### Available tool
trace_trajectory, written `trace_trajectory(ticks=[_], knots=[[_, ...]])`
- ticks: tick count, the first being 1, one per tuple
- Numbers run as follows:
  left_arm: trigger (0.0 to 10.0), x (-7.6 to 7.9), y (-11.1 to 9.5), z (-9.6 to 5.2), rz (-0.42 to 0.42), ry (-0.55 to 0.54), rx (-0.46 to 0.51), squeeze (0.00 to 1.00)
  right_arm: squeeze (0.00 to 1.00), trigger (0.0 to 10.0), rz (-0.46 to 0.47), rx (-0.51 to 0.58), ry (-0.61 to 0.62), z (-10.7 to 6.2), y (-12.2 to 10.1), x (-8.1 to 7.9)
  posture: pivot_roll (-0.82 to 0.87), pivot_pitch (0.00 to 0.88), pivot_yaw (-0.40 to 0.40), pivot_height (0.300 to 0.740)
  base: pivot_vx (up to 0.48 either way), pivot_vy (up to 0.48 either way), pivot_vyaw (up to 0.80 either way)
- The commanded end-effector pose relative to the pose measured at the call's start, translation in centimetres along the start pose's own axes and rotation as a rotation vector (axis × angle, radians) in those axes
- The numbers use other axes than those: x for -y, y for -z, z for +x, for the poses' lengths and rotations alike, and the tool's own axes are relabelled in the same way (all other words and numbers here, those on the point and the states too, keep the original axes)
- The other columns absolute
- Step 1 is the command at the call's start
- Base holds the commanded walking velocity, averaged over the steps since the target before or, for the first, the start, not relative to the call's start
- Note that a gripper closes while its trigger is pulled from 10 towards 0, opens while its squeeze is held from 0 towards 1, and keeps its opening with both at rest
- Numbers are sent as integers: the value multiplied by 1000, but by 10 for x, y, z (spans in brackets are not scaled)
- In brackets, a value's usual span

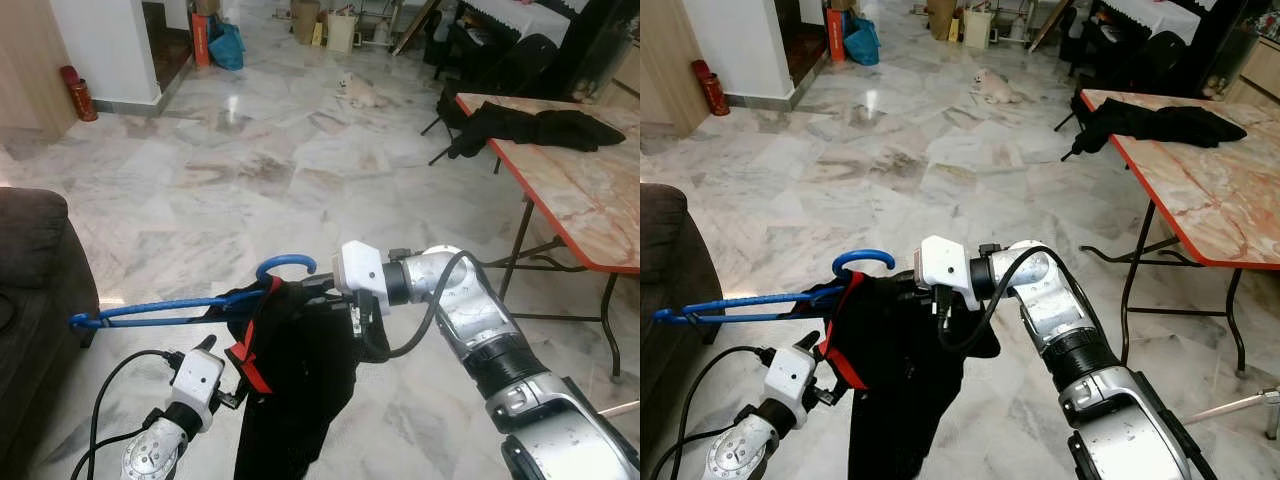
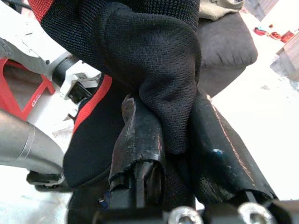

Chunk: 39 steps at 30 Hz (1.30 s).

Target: Hang hanger

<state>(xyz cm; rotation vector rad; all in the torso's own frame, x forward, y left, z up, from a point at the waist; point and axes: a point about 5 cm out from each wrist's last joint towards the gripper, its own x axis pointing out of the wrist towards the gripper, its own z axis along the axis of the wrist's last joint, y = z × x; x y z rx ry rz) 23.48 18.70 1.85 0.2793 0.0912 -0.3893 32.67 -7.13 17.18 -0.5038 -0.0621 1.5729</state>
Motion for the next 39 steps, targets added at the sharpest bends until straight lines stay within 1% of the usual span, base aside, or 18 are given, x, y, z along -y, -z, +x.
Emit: trace_trajectory(ticks=[1,2,3,4,5,8,12,17,19,23,26,28,30,33,35,37,38,39], knots=[[10000,5,4,-5,23,17,-13,0,0,10000,-33,-3,21,-5,-4,3,-16,35,-96,740,0,0,0],[10000,5,5,-6,25,11,-17,0,0,10000,-34,-11,23,-6,-3,3,-16,35,-96,740,0,0,0],[10000,5,8,-12,37,-14,-22,0,0,10000,-39,-46,33,-6,2,3,-13,35,-96,740,0,0,0],[10000,5,8,-12,37,-14,-22,0,0,10000,-39,-46,33,-6,2,3,-13,35,-96,740,0,0,0],[10000,5,9,-17,42,-34,-22,0,0,10000,-37,-75,37,-6,7,2,-13,35,-96,740,0,0,0],[10000,5,10,-20,44,-38,-25,0,0,10000,-38,-104,46,-6,13,1,-4,36,-99,740,0,0,0],[10000,8,10,-21,75,-16,-37,0,0,10000,-52,-204,120,-6,25,6,-2,34,-97,740,0,0,0],[10000,11,7,-21,95,-2,-27,0,0,10000,-54,-257,173,-7,31,9,-2,34,-97,740,0,0,0],[10000,14,5,-23,118,31,-23,0,0,10000,-53,-292,216,-8,36,12,4,35,-98,740,0,0,0],[10000,17,3,-27,158,76,-25,0,0,10000,-54,-316,222,-8,40,12,6,34,-97,740,0,0,0],[10000,12,1,-27,146,50,-23,0,0,10000,-62,-311,216,-6,41,11,6,34,-97,740,0,0,0],[10000,9,2,-25,117,17,-28,0,0,10000,-64,-305,220,-4,40,11,12,35,-97,740,0,0,0],[10000,9,2,-25,109,10,-30,0,0,10000,-63,-303,221,-4,40,11,12,35,-97,740,0,0,0],[10000,0,3,-21,-10,-116,-24,0,0,10000,-35,-213,194,-6,29,14,6,34,-96,740,0,0,0],[10000,0,3,-20,-20,-125,-22,0,0,10000,-32,-205,191,-6,28,14,6,34,-96,740,0,0,0],[10000,-3,-1,-18,-42,-148,-2,0,0,10000,-29,-154,190,-8,20,18,6,34,-96,740,0,0,0],[10000,-3,-1,-18,-42,-148,-2,0,0,10000,-29,-154,190,-8,20,18,6,34,-96,740,0,0,0],[10000,-3,-3,-17,-38,-142,1,0,0,10000,-16,-117,203,-8,14,22,6,34,-96,740,0,0,0]])
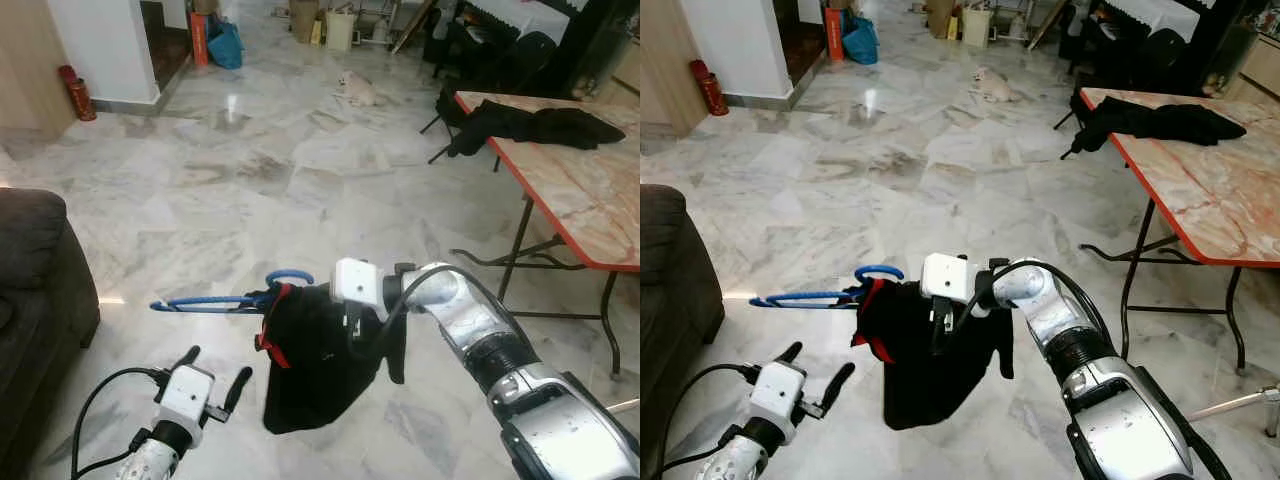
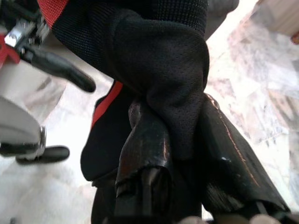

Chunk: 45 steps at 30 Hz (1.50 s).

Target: Hang hanger

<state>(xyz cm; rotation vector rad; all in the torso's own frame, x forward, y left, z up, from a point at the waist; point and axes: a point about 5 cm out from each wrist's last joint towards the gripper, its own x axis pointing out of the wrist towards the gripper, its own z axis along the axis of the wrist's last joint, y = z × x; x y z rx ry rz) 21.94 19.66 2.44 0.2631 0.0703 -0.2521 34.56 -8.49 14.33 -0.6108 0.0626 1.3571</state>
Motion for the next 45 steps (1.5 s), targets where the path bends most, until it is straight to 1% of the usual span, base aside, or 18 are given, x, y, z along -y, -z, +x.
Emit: trace_trajectory(ticks=[1,3,7,8,10,13,16,21,29,37,45], knots=[[10000,1,0,1,-18,-4,-5,0,0,10000,-33,78,40,-5,-21,15,6,34,-96,740,0,0,0],[10000,3,-1,2,-15,7,-7,0,0,10000,-22,110,37,-5,-26,17,-2,33,-99,740,0,0,0],[10000,10,-1,5,-4,64,-10,0,0,10000,-24,167,-4,-3,-38,16,-1,33,-101,740,0,0,0],[10000,15,-1,6,0,99,-14,0,0,10000,-26,187,-27,-2,-42,15,-1,33,-101,740,0,0,0],[10000,18,0,7,1,117,-18,0,0,10000,-40,206,-67,-2,-46,11,0,34,-102,740,0,0,0],[10000,19,-1,8,0,123,-15,0,0,10000,-56,237,-143,-4,-52,4,-1,34,-104,740,0,0,0],[10000,18,-3,12,10,120,-3,0,0,10000,-75,234,-208,-7,-52,-3,-4,34,-105,740,0,0,0],[10000,12,-8,16,37,61,19,0,0,10000,-63,224,-195,-9,-50,-3,-7,32,-106,740,0,0,0],[10000,10,-6,16,39,44,5,0,0,10000,-52,231,-207,-10,-51,-6,-4,31,-107,740,0,0,0],[10000,7,-6,22,77,-14,2,0,0,10000,-54,282,-235,-14,-63,-8,-6,29,-108,740,0,0,0],[10000,13,-3,24,45,38,-7,0,0,10000,-58,294,-283,-17,-67,-14,-9,29,-110,740,0,0,0]])
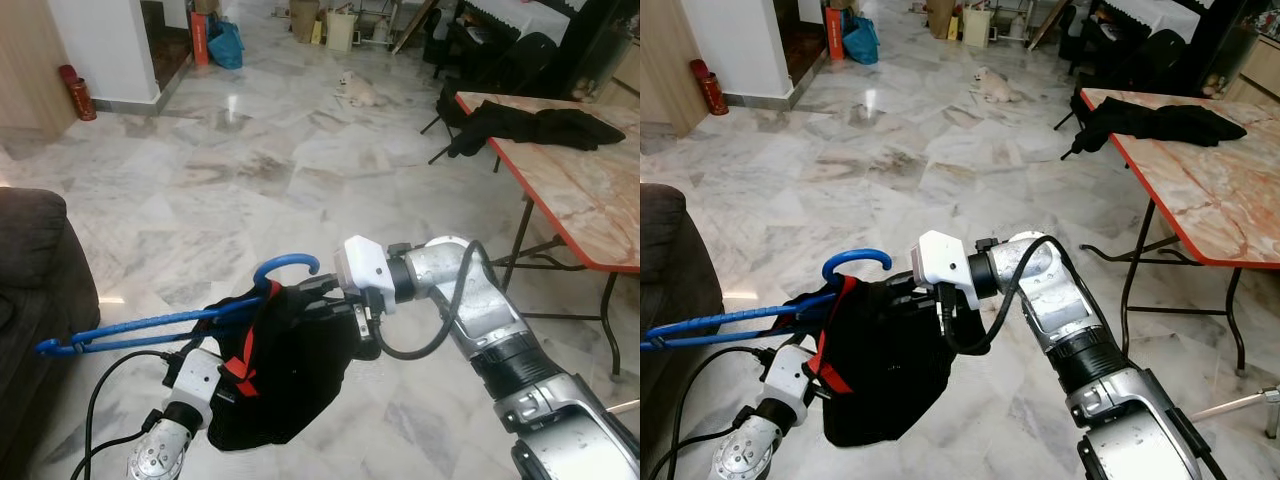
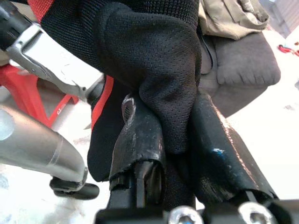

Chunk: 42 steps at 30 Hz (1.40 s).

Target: Hang hanger

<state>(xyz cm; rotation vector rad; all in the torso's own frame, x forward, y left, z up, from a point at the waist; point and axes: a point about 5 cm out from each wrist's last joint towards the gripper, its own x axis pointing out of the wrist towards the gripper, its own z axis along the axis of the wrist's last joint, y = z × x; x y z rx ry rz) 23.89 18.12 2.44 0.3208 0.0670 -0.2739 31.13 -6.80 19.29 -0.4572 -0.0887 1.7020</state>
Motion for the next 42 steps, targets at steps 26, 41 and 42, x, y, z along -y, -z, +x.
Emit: trace_trajectory(ticks=[26,41,42], knots=[[10000,-68,18,-25,65,-717,-130,0,0,10000,-6,-154,136,6,15,2,-11,30,-111,740,0,0,0],[10000,-55,20,-21,19,-636,-129,0,0,10000,-76,-202,151,0,27,3,-1,33,-112,740,0,0,0],[10000,-54,20,-21,17,-629,-126,0,0,10000,-69,-199,142,-1,26,2,-2,33,-111,740,0,0,0]])
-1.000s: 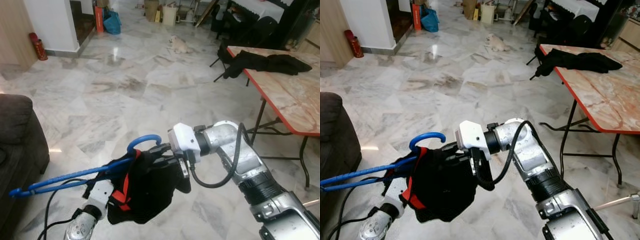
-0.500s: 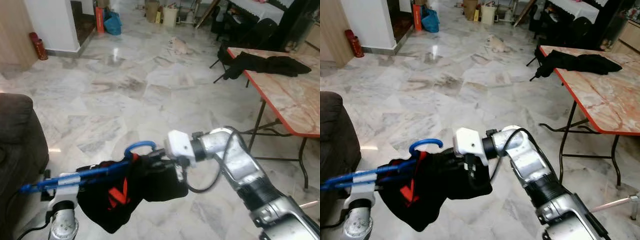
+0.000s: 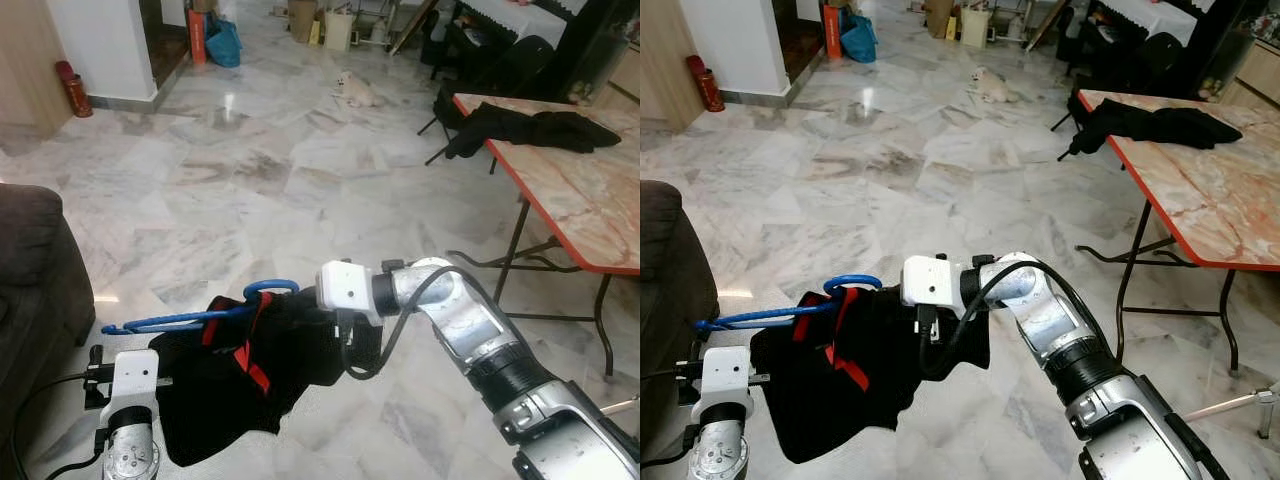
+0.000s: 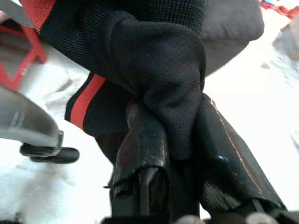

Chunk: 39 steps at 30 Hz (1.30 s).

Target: Hang hanger

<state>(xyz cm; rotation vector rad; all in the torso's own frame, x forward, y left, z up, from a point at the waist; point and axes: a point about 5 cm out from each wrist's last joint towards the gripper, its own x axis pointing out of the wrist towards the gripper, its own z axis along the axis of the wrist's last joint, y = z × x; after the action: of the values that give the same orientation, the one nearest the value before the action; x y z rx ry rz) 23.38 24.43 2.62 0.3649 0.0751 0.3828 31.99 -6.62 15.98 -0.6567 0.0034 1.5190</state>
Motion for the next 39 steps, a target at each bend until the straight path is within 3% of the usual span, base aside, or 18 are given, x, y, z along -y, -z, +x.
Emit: trace_trajectory(ticks=[1,5,7,11,12,16,19,21,29,31,33,37,39], knots=[[10000,3,2,-2,-3,21,-6,0,0,10000,-21,22,5,-12,-4,5,-2,33,-111,740,0,0,0],[10000,2,5,-4,4,25,-16,0,0,10000,-32,22,-65,-18,-3,2,-1,33,-111,740,0,0,0],[10000,1,6,-5,3,23,-22,0,0,10000,-41,1,-43,-19,-1,6,-1,35,-111,740,0,0,0],[10000,2,6,-5,3,35,-27,0,0,10000,-106,-133,-46,-24,10,9,1,36,-110,740,0,0,0],[10000,1,7,-5,-1,33,-29,0,0,10000,-172,-246,-83,-28,19,7,1,36,-110,740,0,0,0],[10000,2,7,-5,-3,33,-29,0,0,10000,-201,-284,-109,-31,23,6,1,36,-110,740,0,0,0],[10000,2,6,-5,-5,34,-27,0,0,10000,-171,-229,-54,-29,18,12,-1,37,-110,740,0,0,0],[10000,3,6,-5,-7,36,-28,0,0,10000,-231,-319,-17,-32,24,18,-1,37,-110,740,0,0,0],[10000,2,6,-5,-7,40,-34,0,0,10000,-264,-373,86,-33,26,29,0,41,-108,740,0,0,0],[10000,3,7,-5,-6,42,-36,0,0,10000,-282,-383,65,-34,27,28,-1,42,-107,740,0,0,0],[10000,2,7,-5,-2,41,-40,0,0,10000,-364,-461,11,-37,33,24,-1,42,-107,740,0,0,0],[10000,1,8,-4,-3,33,-47,0,0,10000,-344,-446,-65,-40,36,17,-1,42,-107,740,0,0,0],[10000,0,8,-3,-4,31,-48,0,0,10000,-384,-484,-118,-42,40,13,-1,42,-107,740,0,0,0]])
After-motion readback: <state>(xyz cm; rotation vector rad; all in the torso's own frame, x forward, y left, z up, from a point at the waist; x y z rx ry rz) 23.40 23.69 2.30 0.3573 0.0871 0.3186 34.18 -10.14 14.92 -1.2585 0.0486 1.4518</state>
